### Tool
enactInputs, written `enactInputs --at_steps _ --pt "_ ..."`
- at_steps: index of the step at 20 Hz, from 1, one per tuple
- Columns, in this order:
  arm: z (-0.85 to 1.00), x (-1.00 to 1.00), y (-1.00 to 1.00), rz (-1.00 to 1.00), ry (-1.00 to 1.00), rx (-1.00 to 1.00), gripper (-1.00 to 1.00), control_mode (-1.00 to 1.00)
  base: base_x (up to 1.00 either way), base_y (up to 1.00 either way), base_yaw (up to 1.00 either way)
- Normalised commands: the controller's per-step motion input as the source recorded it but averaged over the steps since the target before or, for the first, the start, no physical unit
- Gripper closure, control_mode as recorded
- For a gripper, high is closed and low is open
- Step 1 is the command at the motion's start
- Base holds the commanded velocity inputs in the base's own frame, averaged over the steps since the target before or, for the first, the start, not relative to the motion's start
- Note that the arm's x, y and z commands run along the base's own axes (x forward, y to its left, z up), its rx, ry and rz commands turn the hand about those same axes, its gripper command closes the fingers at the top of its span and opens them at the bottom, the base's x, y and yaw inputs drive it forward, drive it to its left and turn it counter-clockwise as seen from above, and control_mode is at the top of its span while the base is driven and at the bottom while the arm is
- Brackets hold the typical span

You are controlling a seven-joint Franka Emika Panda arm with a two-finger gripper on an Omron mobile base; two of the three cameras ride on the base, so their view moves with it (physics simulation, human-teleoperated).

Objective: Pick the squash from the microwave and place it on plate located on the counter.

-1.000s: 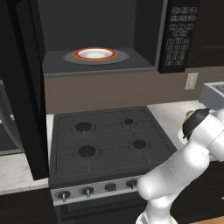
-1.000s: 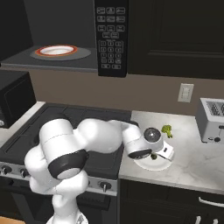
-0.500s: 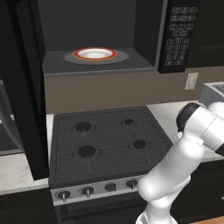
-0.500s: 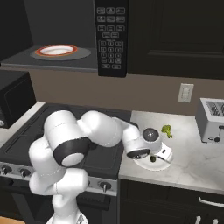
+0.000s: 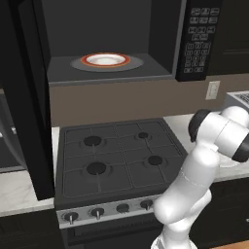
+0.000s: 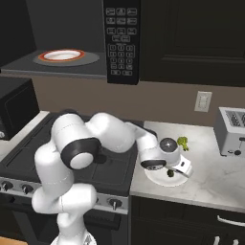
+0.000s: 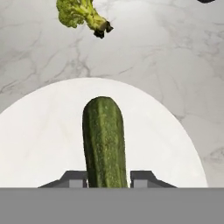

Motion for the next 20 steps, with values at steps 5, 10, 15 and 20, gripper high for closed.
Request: enactInputs --at_steps 5,10,15,20 --pt "0.01 -0.01 0.08 0.00 0.00 0.00 -1.00 -1.00 0.00 0.00 0.00" --pt "0.38 -0.15 0.60 -0.04 0.00 0.00 -1.00 -1.00 0.00 0.00 0.00" --pt "0.97 -0.13 0.71 -0.05 0.00 0.00 -1.00 -1.00 0.00 0.00 0.00" --pt "1.00 -0.04 0.83 0.00 0.02 -0.01 -1.00 -1.00 0.00 0.00 0.00"
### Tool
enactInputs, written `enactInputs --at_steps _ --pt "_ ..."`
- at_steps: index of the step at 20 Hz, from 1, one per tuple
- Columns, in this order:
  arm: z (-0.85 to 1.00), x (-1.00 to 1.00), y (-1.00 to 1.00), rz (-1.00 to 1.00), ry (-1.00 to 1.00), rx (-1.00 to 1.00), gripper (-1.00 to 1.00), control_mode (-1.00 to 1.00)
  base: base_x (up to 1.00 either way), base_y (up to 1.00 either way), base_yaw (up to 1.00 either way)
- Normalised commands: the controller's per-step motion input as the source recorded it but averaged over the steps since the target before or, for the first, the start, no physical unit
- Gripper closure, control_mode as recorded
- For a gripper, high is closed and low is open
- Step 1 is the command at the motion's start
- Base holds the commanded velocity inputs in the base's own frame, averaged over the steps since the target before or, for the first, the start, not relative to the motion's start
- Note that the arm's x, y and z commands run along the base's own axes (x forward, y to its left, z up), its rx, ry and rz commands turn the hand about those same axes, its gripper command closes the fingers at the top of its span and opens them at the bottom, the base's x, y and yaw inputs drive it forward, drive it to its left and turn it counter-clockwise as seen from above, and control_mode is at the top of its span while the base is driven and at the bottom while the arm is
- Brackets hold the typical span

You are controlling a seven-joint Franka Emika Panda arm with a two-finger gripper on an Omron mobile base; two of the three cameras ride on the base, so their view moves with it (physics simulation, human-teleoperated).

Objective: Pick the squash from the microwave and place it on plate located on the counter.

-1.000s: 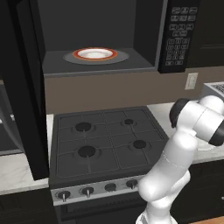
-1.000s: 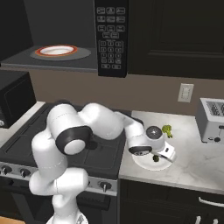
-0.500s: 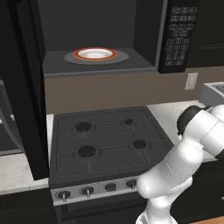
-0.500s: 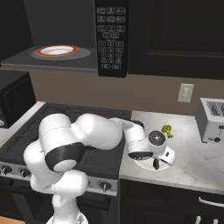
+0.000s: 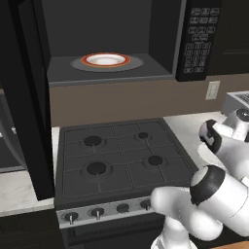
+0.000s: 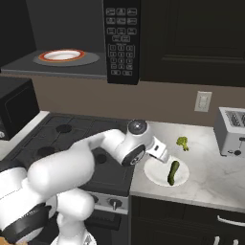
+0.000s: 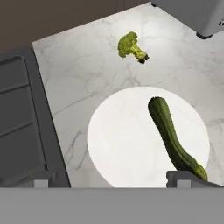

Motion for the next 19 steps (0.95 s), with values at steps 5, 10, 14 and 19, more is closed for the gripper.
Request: enactInputs --at_steps 5,10,14,19 --pt "1.00 0.00 0.67 0.00 0.08 0.00 -1.00 -1.00 0.00 0.00 0.00" --pt "1.00 -0.04 0.59 0.00 0.13 0.00 -1.00 -1.00 0.00 0.00 0.00" --pt "0.90 -0.27 0.71 0.04 0.14 0.00 -1.00 -1.00 0.00 0.00 0.00" --pt "0.58 -0.62 0.68 0.04 0.11 0.00 -1.00 -1.00 0.00 0.00 0.00"
